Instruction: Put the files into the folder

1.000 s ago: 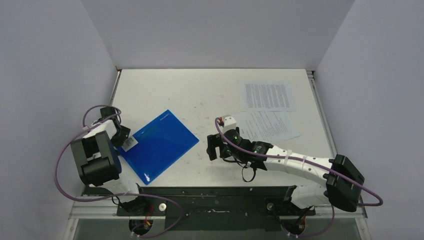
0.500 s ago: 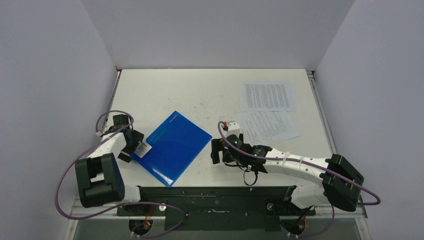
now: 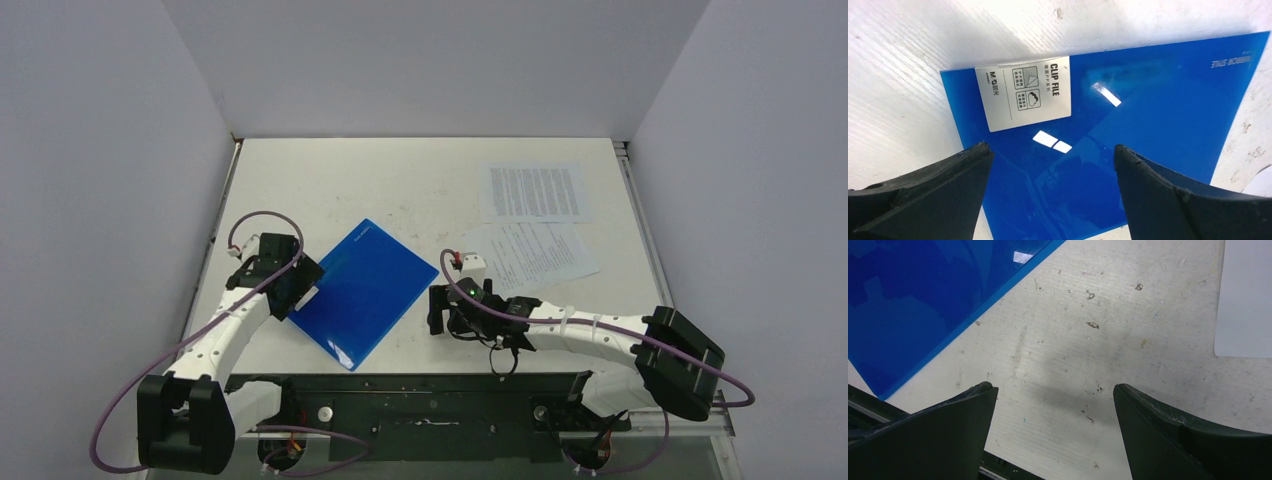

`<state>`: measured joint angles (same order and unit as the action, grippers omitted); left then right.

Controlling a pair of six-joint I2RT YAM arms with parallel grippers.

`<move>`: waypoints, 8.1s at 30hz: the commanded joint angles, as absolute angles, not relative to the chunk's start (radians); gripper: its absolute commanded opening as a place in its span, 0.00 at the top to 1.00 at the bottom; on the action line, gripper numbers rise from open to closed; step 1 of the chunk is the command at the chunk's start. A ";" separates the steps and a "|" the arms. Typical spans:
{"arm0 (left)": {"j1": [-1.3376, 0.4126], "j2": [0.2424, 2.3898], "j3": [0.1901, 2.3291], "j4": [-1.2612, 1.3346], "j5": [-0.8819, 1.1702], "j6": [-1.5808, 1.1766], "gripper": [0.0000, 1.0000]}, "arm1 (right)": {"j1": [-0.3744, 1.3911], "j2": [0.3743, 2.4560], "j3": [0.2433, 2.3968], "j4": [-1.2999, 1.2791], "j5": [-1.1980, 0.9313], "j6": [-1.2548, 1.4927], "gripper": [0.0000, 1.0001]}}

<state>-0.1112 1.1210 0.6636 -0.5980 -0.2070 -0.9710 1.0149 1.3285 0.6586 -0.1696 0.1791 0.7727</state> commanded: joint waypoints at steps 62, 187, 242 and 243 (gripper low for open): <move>-0.223 1.177 0.440 -0.058 0.064 -0.872 0.03 | 0.857 1.390 0.571 0.055 -0.088 0.740 0.10; -0.451 0.937 0.084 -0.135 0.100 -1.034 0.93 | 0.830 1.201 0.452 -0.055 -0.067 0.856 0.10; -0.463 0.948 0.159 -0.218 0.100 -1.002 1.00 | 0.810 0.730 0.028 0.497 -0.124 1.112 0.88; -0.465 0.948 0.162 -0.218 0.101 -1.003 1.00 | 0.811 0.724 0.028 0.496 -0.125 1.112 0.91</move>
<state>-0.4549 0.9302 0.1757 -0.0566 0.1360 -1.0382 0.8055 0.7628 0.0273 0.4007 -0.1162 1.0950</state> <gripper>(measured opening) 0.009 0.132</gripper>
